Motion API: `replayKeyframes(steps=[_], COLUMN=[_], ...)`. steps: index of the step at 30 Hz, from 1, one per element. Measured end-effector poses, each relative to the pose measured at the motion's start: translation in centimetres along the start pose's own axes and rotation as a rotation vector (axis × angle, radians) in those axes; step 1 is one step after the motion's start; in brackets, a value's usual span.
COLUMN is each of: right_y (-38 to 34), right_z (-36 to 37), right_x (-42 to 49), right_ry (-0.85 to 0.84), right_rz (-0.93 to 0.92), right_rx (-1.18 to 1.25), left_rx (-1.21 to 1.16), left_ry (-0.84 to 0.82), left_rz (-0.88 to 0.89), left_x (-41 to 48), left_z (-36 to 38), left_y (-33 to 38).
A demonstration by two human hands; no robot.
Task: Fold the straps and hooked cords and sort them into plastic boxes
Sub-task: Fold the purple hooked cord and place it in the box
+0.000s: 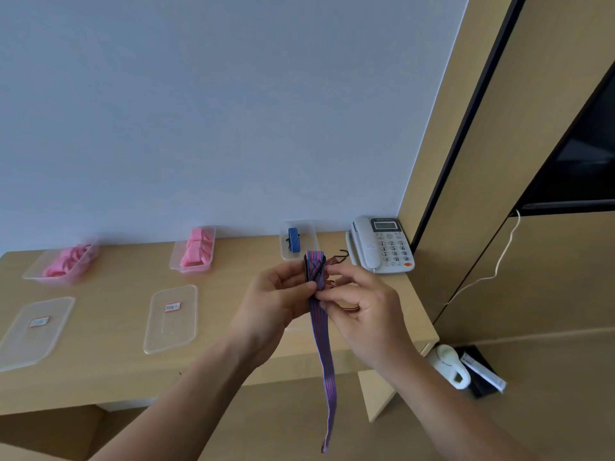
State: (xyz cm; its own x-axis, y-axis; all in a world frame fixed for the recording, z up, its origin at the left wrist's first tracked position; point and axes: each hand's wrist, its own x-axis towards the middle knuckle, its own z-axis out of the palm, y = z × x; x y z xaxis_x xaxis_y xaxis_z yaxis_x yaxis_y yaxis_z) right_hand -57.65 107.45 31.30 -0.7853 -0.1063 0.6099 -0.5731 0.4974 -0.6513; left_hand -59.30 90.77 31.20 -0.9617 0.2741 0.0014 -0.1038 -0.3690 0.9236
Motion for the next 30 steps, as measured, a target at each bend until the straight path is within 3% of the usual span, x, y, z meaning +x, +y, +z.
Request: replayKeyframes(steps=[3,7,11,15,22,30], right_y=[-0.2,-0.8,-0.2,-0.1,-0.2,0.2], right_z=[-0.1,-0.3,0.1,0.2,0.4,1.4], right_x=[-0.1,1.2,2.8,3.8,4.9,4.7], right_ry=[-0.038,-0.098,-0.169,-0.277,-0.272,-0.125], right_rz=[0.058,0.345,0.479,0.465,0.462,0.425], right_rx=[0.071,0.268,0.205,0.136,0.27,0.277], left_rx=[0.058,0.139,0.18,0.189,0.289,0.335], left_ry=[0.05,0.077,0.134,0.134,0.101,0.096], left_rz=[0.005,0.024,0.0,-0.003,-0.039,-0.149], left_x=[-0.2,-0.6,-0.6,-0.6,-0.8,-1.3], left_z=[0.0,0.1,0.2,-0.1,-1.2,-1.8], left_y=[-0.2,-0.3,-0.6,-0.8,-0.6,-1.5])
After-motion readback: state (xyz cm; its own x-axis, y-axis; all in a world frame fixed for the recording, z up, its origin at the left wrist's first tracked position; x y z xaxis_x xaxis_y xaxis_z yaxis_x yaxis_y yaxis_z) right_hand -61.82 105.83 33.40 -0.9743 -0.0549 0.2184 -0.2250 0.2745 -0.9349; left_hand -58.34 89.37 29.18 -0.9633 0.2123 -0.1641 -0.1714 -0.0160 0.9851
